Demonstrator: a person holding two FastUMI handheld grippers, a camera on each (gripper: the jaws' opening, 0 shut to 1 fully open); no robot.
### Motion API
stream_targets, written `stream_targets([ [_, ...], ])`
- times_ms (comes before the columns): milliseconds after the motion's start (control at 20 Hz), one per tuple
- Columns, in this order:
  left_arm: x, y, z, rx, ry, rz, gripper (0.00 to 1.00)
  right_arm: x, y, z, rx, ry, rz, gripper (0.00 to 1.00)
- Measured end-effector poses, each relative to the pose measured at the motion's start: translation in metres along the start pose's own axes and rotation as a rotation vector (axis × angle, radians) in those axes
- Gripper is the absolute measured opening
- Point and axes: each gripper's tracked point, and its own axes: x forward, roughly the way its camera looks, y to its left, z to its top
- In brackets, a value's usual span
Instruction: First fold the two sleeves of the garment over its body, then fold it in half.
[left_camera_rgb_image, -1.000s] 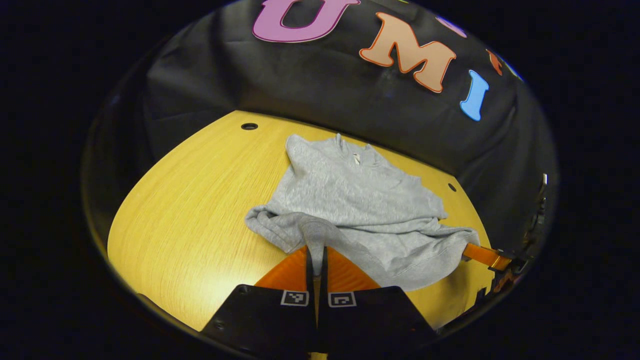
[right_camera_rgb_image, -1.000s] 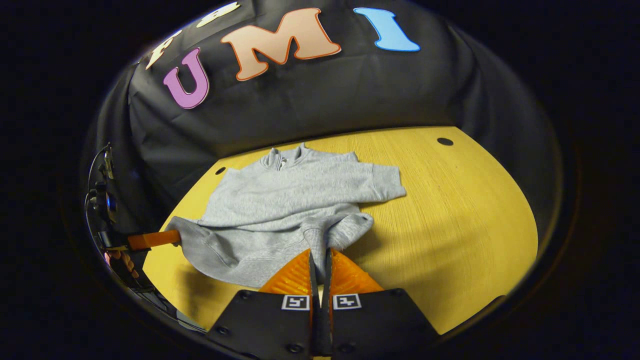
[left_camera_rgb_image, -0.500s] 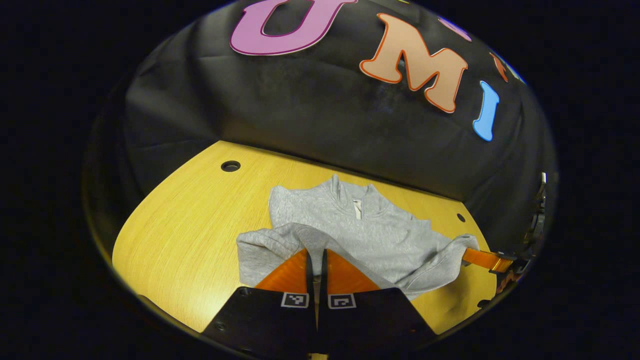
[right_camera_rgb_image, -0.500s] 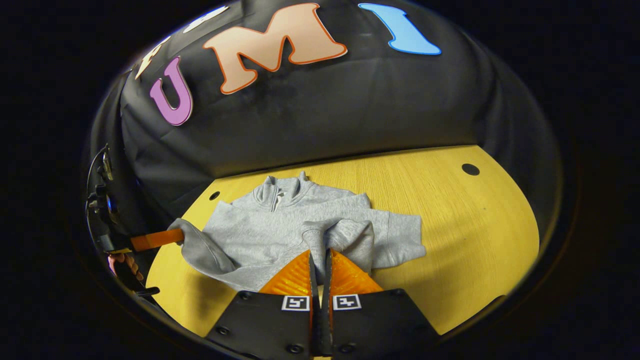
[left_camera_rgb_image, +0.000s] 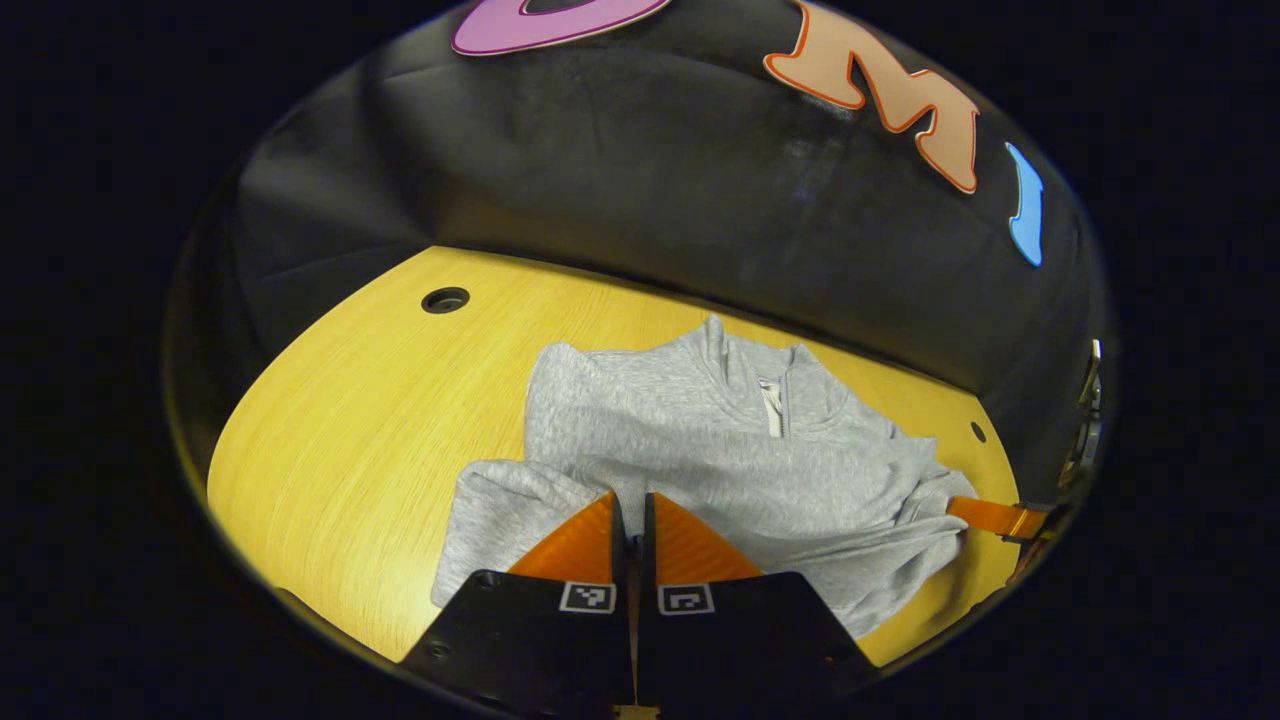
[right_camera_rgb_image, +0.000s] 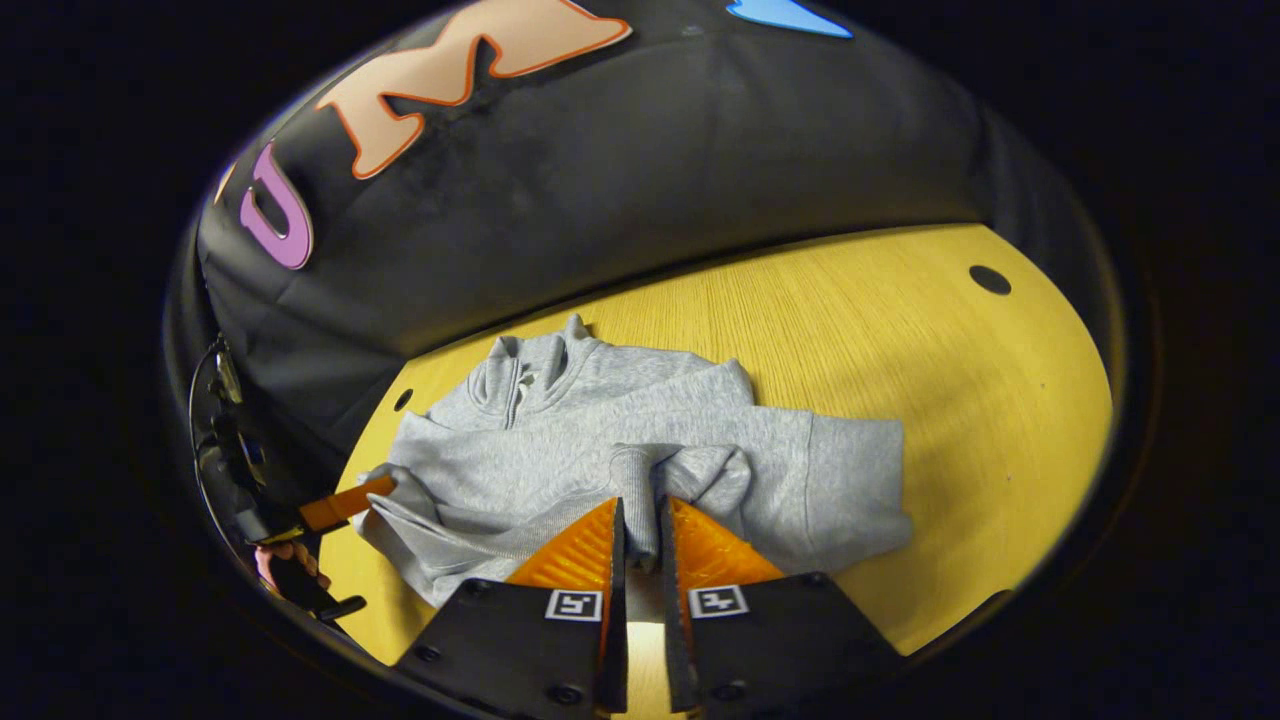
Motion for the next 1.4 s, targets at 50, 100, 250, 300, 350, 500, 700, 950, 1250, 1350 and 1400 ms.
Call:
stream_targets([
  [50,0.002,0.003,-0.002,0.003,0.000,0.007,0.07,0.000,-0.002,0.001,0.018,-0.001,0.007,0.30],
  [100,0.000,0.003,0.000,0.001,-0.002,0.001,0.13,-0.002,-0.001,0.005,0.013,-0.013,0.012,0.33],
  [250,-0.010,0.001,0.014,-0.001,-0.049,0.014,0.43,-0.005,0.001,0.023,-0.029,-0.095,0.000,0.87],
  [300,-0.019,0.006,0.030,0.015,-0.102,0.047,0.65,-0.010,0.004,0.030,-0.028,-0.118,0.004,0.95],
  [350,-0.027,0.009,0.050,0.028,-0.165,0.064,0.86,-0.016,0.009,0.038,-0.029,-0.148,0.015,0.92],
  [500,-0.059,0.012,0.082,0.065,-0.243,0.080,0.91,-0.046,0.018,0.068,-0.080,-0.266,0.003,0.98],
  [700,-0.116,0.013,0.098,0.088,-0.286,0.066,0.91,-0.106,0.043,0.088,-0.131,-0.357,0.012,0.93],
  [950,-0.198,0.019,0.096,0.125,-0.334,0.053,0.91,-0.204,0.083,0.083,-0.215,-0.487,0.017,0.98],
  [1250,-0.262,0.025,0.041,0.196,-0.313,0.060,0.91,-0.276,0.111,0.028,-0.174,-0.531,-0.005,0.98],
  [1350,-0.266,0.024,0.024,0.195,-0.282,0.042,0.91,-0.287,0.109,0.015,-0.161,-0.530,-0.012,0.98],
  [1400,-0.267,0.028,0.014,0.210,-0.263,0.050,0.91,-0.288,0.108,0.006,-0.157,-0.521,-0.020,0.98],
])
